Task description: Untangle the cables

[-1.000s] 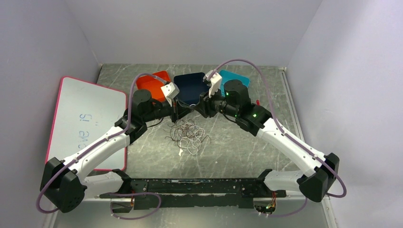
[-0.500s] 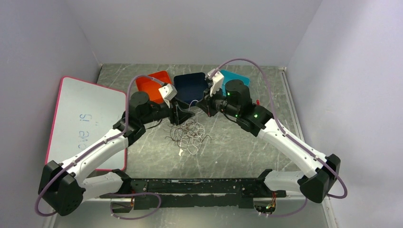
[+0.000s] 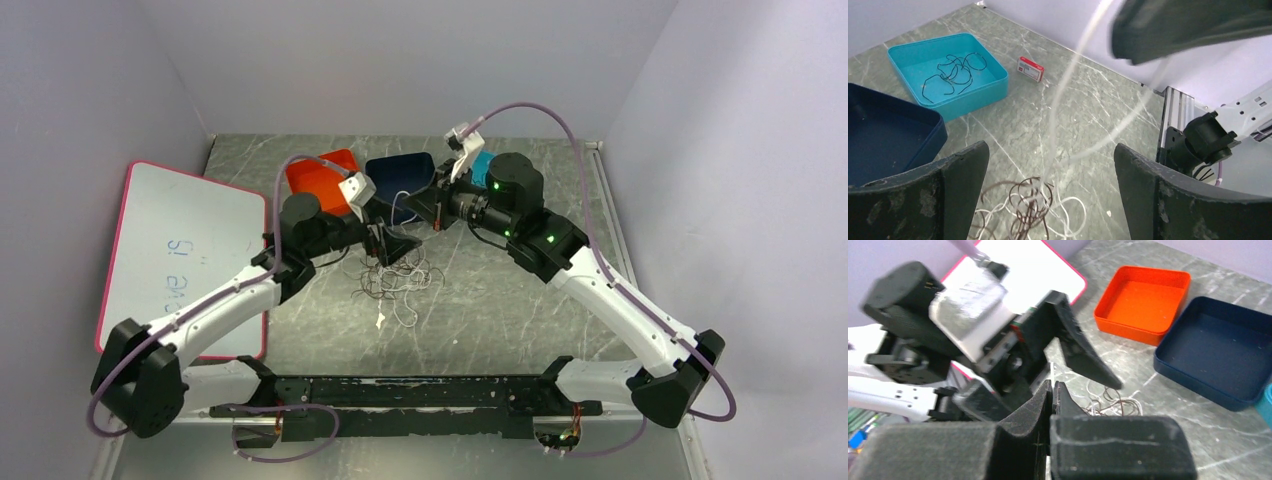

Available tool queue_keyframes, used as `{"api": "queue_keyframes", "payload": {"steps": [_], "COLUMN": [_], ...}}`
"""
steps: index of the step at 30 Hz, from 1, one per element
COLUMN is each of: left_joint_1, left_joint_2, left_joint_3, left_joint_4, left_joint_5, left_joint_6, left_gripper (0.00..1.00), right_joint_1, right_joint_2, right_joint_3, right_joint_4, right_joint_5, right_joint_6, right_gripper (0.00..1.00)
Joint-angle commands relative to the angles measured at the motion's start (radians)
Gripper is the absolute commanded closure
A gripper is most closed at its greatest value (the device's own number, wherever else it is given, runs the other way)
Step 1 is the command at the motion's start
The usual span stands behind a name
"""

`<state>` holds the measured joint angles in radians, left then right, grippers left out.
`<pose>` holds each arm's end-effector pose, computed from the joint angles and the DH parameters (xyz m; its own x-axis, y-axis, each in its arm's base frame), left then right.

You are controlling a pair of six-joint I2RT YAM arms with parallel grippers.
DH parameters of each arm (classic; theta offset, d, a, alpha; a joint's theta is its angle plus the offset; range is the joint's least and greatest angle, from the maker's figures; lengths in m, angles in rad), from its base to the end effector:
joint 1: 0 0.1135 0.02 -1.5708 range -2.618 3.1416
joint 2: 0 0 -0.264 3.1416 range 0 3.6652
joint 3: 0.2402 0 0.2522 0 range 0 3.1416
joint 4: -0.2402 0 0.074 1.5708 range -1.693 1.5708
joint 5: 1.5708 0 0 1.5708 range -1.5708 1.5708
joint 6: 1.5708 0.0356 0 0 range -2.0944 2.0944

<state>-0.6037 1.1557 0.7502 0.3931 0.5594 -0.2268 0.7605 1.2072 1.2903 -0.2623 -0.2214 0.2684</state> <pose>0.2086 -0.1668 0.3123 -0.2164 -0.0823 -0.9728 0.8922 0.3879 -0.2312 0.1918 0.1933 0.4210 -0.3444 0.0295 -0.9384 -0.7651 0.5705 0.2987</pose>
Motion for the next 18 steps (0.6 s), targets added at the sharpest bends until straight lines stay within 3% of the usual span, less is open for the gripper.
{"api": "queue_keyframes", "payload": {"steps": [1, 3, 8, 15, 18], "left_joint_1": [0.001, -0.002, -0.018, -0.051, -0.063], "left_joint_2": [0.082, 0.111, 0.166, 0.169, 0.164], "left_joint_3": [0.068, 0.069, 0.026, -0.088, -0.149], "left_joint_4": [0.134, 0.172, 0.251, 0.281, 0.285], "left_joint_5": [0.048, 0.066, 0.104, 0.092, 0.086], "left_joint_6": [-0.026, -0.043, -0.092, -0.121, -0.128], "left_gripper": [0.01, 0.05, 0.28, 0.37, 0.47], "right_joint_1": [0.004, 0.006, 0.005, 0.005, 0.005], "right_joint_2": [0.01, 0.006, -0.008, -0.047, -0.052], "right_joint_3": [0.043, 0.043, 0.066, 0.131, 0.18], "right_joint_4": [0.072, 0.096, 0.118, 0.119, 0.099], "right_joint_5": [-0.081, -0.1, -0.112, -0.054, -0.034], "right_joint_6": [0.083, 0.104, 0.126, 0.1, 0.074], "right_gripper": [1.0, 1.0, 1.0, 1.0, 1.0]}}
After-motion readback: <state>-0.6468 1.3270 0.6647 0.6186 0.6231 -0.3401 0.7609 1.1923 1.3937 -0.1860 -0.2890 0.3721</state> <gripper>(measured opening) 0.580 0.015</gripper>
